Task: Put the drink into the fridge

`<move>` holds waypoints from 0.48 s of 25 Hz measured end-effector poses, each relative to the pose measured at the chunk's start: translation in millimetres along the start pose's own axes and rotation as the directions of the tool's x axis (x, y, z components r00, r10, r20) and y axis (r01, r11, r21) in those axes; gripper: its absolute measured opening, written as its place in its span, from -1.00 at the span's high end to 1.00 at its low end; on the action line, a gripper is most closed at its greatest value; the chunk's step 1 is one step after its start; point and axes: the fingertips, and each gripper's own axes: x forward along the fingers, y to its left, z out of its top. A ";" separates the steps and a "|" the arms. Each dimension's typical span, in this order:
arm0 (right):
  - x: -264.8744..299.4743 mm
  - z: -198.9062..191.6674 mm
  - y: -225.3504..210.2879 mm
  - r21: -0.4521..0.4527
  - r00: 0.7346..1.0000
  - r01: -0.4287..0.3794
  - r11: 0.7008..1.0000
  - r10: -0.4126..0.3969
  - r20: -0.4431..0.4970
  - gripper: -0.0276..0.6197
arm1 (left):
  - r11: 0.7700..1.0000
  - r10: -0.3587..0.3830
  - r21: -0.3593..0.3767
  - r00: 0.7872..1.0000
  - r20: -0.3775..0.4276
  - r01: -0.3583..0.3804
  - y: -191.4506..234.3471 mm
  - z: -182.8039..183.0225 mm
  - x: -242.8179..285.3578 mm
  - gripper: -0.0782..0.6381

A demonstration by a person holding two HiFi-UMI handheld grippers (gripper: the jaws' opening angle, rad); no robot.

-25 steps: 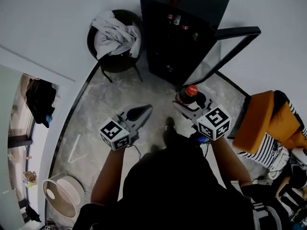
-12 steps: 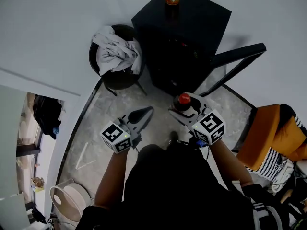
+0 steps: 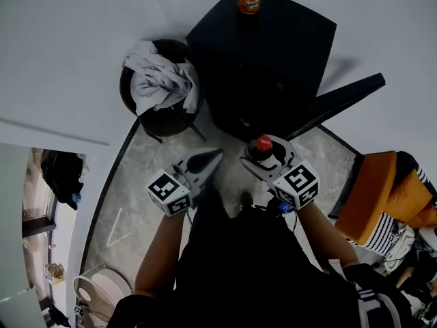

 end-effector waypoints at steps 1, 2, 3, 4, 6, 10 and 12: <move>4.7 1.2 -2.4 -0.002 1.000 0.013 1.000 -0.013 -0.002 -0.05 | 1.000 -0.012 -0.006 1.000 0.005 0.012 6.6 1.6 0.7 0.75; 9.6 3.2 -4.9 -0.005 1.000 0.027 1.000 -0.027 -0.004 -0.05 | 1.000 -0.026 -0.012 1.000 0.010 0.026 13.4 4.2 0.9 0.75; 15.0 5.9 -7.5 -0.008 0.999 0.043 0.999 -0.043 -0.007 -0.05 | 0.999 -0.039 -0.015 0.999 0.012 0.039 20.5 8.0 0.3 0.75; 21.1 8.8 -10.2 -0.011 0.998 0.061 0.998 -0.061 -0.012 -0.05 | 0.999 -0.052 -0.015 0.999 0.011 0.052 28.3 12.5 -1.0 0.75; 34.8 14.6 -15.5 -0.012 0.995 0.099 0.995 -0.100 -0.024 -0.05 | 0.997 -0.077 -0.011 0.997 0.001 0.077 45.8 21.3 -5.2 0.75; 58.4 24.5 -24.9 0.008 0.983 0.181 0.983 -0.181 -0.026 -0.05 | 0.990 -0.142 -0.008 0.989 -0.042 0.141 79.9 30.4 -11.5 0.75; 68.8 28.7 -29.4 0.016 0.976 0.219 0.976 -0.219 -0.023 -0.05 | 0.984 -0.176 -0.010 0.983 -0.060 0.175 94.4 31.0 -12.0 0.75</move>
